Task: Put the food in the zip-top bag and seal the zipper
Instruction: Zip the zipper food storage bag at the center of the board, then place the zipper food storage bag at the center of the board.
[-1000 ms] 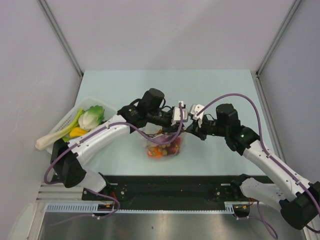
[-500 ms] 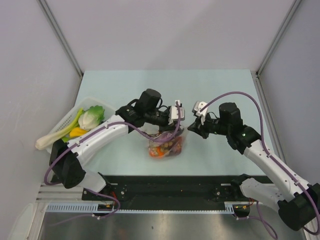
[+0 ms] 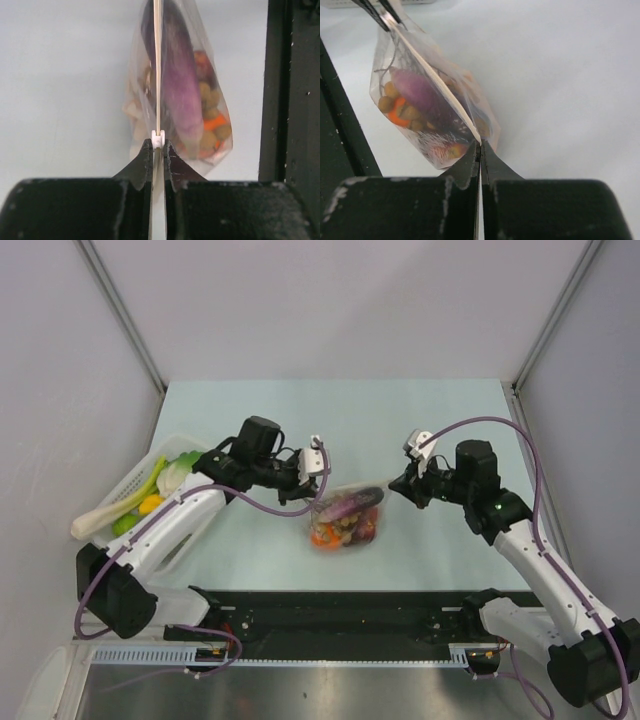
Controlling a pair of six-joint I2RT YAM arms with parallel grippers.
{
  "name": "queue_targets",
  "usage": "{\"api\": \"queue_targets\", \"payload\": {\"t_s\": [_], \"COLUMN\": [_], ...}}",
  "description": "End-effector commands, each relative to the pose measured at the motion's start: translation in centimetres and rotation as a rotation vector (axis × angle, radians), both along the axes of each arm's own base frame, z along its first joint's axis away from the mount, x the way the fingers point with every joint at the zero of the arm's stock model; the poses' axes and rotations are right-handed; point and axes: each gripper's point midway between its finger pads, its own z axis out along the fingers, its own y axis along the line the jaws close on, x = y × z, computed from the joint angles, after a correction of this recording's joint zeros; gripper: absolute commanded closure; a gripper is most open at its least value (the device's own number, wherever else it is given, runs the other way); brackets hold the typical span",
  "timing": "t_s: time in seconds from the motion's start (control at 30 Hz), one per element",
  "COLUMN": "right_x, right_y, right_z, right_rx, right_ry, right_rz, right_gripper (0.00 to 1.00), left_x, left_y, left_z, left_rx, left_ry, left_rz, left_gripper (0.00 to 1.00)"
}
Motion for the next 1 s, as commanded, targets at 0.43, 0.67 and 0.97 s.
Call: {"api": "queue_targets", "payload": {"t_s": [0.43,0.67,0.97], "right_x": [3.8,4.9,10.4], "right_y": [-4.3,-4.6,-4.9], "right_z": [1.3,1.7,5.1], "right_rx": [0.031,0.039,0.064], "right_ry": [-0.048,-0.075,-0.267], "right_rz": [-0.193,-0.212,-0.271], "right_gripper": [1.00,1.00,1.00], "left_x": [1.8,3.2,11.3], "left_y": [10.1,8.9,5.6], "left_z": [-3.0,-1.3,4.1], "left_rx": [0.175,0.105,-0.047], "left_ry": [0.006,0.007,-0.051], "left_rz": [0.175,0.195,0.311], "left_gripper": [0.95,0.98,1.00]}}
